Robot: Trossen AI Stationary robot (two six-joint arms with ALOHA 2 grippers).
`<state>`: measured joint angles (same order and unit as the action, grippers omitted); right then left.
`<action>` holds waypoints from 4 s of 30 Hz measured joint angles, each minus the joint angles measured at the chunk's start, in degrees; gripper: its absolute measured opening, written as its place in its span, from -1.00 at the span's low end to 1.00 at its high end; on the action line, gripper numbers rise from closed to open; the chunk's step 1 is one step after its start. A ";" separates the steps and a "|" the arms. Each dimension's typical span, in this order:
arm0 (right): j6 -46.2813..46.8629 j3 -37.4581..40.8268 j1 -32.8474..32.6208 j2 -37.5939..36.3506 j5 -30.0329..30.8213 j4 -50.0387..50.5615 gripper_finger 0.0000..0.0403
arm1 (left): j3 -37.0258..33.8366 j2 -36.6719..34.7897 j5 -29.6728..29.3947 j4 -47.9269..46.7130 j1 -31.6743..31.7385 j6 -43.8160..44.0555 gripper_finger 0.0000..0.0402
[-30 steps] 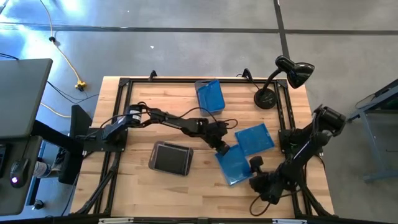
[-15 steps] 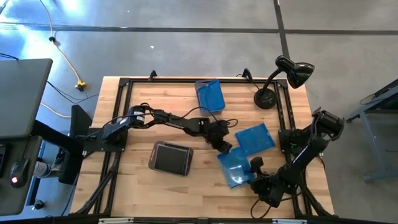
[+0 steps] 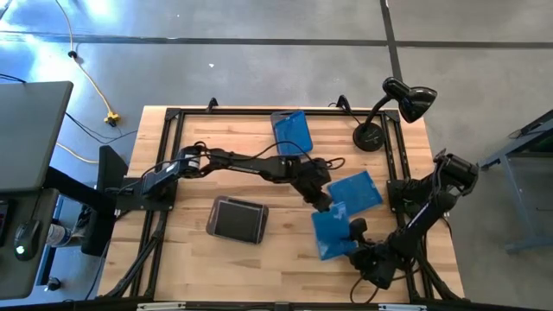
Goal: Pick & place jewel cases by type
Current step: Put the top left blue CD case into the top black bin
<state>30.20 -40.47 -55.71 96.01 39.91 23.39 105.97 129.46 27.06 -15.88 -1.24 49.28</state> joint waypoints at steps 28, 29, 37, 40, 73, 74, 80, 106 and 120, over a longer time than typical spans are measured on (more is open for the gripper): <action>0.35 0.19 -5.15 0.12 14.55 5.53 0.23 | 1.17 4.49 9.50 1.62 -0.63 1.59 -0.58; 0.98 0.25 -5.09 0.07 14.48 6.00 0.22 | 1.02 4.58 10.98 2.56 -0.77 1.82 -0.58; 3.38 0.18 -5.76 0.09 16.10 8.44 0.22 | 1.06 4.55 10.62 4.57 -0.90 6.40 -0.58; 6.30 0.14 -6.81 0.06 12.71 8.43 0.22 | 1.05 4.64 9.84 4.15 -0.97 6.44 -0.58; 18.86 -9.18 -18.68 0.02 9.63 22.42 0.23 | 0.90 -2.82 8.43 5.82 10.01 0.57 -0.95; 18.93 -9.37 -18.68 0.02 9.63 22.71 0.23 | 0.90 -4.06 8.46 4.99 10.77 0.07 -0.95; 21.78 -9.42 -18.44 0.02 9.48 23.36 0.23 | 1.06 -11.59 0.61 -2.26 16.49 -7.58 -0.93; 23.82 -9.31 -16.65 0.00 9.21 24.65 0.23 | 0.94 -15.08 -57.44 -29.57 17.41 -19.07 -0.92; 23.65 -9.31 -16.60 0.02 8.46 23.42 0.23 | 0.99 -9.59 -59.33 -24.78 15.48 -23.35 -0.28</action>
<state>53.85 -49.78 -72.30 96.03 48.37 46.81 106.95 119.87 -32.27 -40.66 14.24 25.92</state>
